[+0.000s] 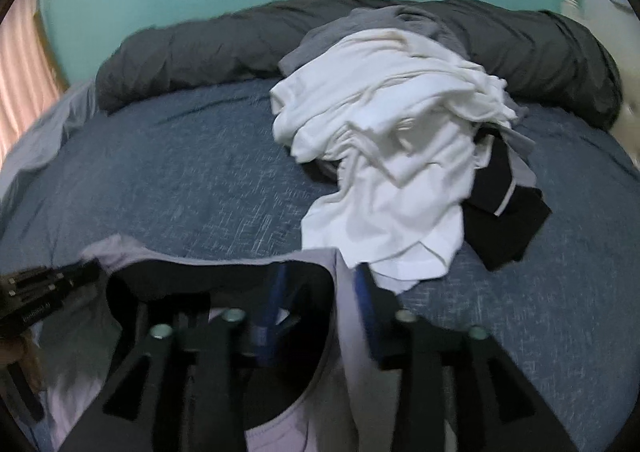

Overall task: Fold clothes
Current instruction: 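Lower the grey jacket onto the bed with both tools, then open both tools and release the grey jacket onto the bed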

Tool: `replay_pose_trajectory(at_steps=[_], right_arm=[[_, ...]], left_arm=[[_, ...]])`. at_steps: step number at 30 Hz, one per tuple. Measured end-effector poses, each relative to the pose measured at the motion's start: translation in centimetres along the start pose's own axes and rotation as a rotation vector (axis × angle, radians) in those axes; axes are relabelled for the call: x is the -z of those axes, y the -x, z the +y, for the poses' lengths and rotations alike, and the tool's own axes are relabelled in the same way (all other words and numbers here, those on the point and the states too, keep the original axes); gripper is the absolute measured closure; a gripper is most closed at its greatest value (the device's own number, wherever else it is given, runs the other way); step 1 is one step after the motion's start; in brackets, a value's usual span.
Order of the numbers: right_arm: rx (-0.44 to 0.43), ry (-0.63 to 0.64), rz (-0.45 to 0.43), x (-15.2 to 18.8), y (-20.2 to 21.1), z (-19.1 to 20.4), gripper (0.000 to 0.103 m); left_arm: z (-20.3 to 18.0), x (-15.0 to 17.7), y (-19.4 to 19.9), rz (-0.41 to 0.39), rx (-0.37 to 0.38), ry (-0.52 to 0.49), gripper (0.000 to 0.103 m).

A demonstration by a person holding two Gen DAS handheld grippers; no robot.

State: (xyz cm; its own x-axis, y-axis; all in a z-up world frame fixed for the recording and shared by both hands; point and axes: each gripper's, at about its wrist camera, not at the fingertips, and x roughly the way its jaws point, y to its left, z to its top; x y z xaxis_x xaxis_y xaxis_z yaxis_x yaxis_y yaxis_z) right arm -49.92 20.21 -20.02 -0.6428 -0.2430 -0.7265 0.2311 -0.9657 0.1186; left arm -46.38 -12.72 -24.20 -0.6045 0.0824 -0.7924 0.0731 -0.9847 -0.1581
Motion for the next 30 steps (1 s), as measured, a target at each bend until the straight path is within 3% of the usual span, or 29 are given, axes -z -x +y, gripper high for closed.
replay_pose_trajectory(at_steps=[1, 8, 16, 21, 30], right_arm=[[0.001, -0.014, -0.006, 0.2, 0.2, -0.4, 0.043], [-0.11, -0.14, -0.094, 4.6, 7.9, -3.5, 0.042], [-0.143, -0.205, -0.06, 13.4, 16.5, -7.2, 0.041], [-0.122, -0.351, -0.031, 20.1, 20.0, -9.6, 0.041], [-0.184, -0.455, -0.043, 27.8, 23.4, -8.2, 0.041]], left_arm=[[-0.2, 0.0, 0.8, -0.014, 0.009, -0.007, 0.038], [-0.5, 1.8, 8.1, -0.081, 0.041, -0.027, 0.032], [1.7, 10.4, 15.1, -0.079, 0.034, 0.016, 0.032], [2.5, 15.9, 17.7, -0.061, 0.021, 0.071, 0.032], [0.4, 23.6, 20.9, -0.091, 0.032, 0.086, 0.032]])
